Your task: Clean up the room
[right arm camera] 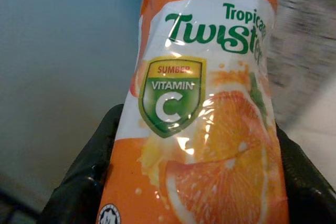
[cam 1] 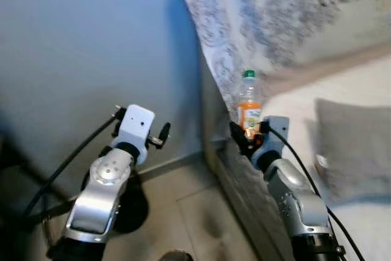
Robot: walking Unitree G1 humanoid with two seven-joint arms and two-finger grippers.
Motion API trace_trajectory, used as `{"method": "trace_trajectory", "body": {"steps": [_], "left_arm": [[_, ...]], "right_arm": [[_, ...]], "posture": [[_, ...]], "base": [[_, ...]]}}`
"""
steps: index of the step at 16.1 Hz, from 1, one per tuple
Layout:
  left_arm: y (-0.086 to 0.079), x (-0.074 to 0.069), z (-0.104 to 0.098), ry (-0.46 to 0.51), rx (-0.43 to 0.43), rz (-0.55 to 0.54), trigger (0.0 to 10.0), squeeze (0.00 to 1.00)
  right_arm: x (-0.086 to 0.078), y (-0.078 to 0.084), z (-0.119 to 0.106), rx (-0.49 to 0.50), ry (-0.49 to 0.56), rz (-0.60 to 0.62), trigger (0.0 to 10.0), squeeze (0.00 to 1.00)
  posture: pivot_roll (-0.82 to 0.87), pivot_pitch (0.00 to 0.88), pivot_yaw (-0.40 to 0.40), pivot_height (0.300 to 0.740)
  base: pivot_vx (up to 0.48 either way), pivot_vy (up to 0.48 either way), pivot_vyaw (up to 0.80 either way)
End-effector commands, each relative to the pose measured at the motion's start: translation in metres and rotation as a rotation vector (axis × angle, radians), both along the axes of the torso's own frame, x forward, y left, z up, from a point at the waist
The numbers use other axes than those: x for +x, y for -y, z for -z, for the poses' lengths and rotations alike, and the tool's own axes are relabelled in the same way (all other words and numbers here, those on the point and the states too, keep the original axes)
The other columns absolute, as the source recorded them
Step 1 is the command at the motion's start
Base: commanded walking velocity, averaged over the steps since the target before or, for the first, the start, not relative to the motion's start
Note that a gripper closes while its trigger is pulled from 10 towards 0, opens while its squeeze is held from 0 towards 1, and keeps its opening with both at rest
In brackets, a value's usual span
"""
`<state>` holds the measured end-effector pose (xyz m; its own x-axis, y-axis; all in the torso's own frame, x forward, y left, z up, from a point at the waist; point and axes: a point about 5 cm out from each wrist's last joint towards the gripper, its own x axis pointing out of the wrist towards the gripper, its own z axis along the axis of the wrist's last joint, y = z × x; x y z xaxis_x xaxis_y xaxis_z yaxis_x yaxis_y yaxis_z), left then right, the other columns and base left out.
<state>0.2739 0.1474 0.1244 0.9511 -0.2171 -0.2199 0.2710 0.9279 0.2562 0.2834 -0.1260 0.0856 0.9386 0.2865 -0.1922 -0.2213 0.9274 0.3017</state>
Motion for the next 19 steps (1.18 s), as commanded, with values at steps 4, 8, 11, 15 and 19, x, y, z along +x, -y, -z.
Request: {"method": "trace_trajectory", "body": {"steps": [4, 8, 11, 15, 19], "left_arm": [[-0.014, -0.007, 0.018, 0.003, -0.025, -0.124, 10.0, 0.7], [-0.02, -0.005, 0.015, 0.027, -0.057, -0.166, 10.0, 0.72], [-0.02, -0.003, 0.013, 0.042, -0.074, -0.153, 10.0, 0.73], [-0.023, 0.001, 0.011, 0.04, -0.053, -0.163, 10.0, 0.73], [-0.026, 0.007, 0.007, 0.055, -0.056, -0.167, 10.0, 0.73]], "right_arm": [[0.003, 0.009, -0.003, -0.07, 0.033, 0.011, 10.0, 0.0], [0.004, 0.011, 0.004, -0.055, -0.002, 0.038, 10.0, 0.0], [0.004, 0.002, 0.003, -0.066, 0.013, 0.006, 10.0, 0.0], [0.009, 0.001, 0.004, -0.089, 0.007, 0.009, 10.0, 0.0], [0.012, 0.0, 0.006, -0.073, -0.015, 0.036, 10.0, 0.0]], "posture": [[0.01, 0.0, 0.013, 0.74], [0.02, 0.0, -0.003, 0.74], [0.01, 0.0, 0.016, 0.74], [0.03, 0.0, 0.012, 0.74], [0.0, 0.0, 0.036, 0.74]], "base": [[0.0, 0.0, 0.8], [0.0, 0.0, 0.8], [0.0, 0.0, 0.45], [0.188, 0.0, 0.0], [0.268, 0.0, 0.0]]}}
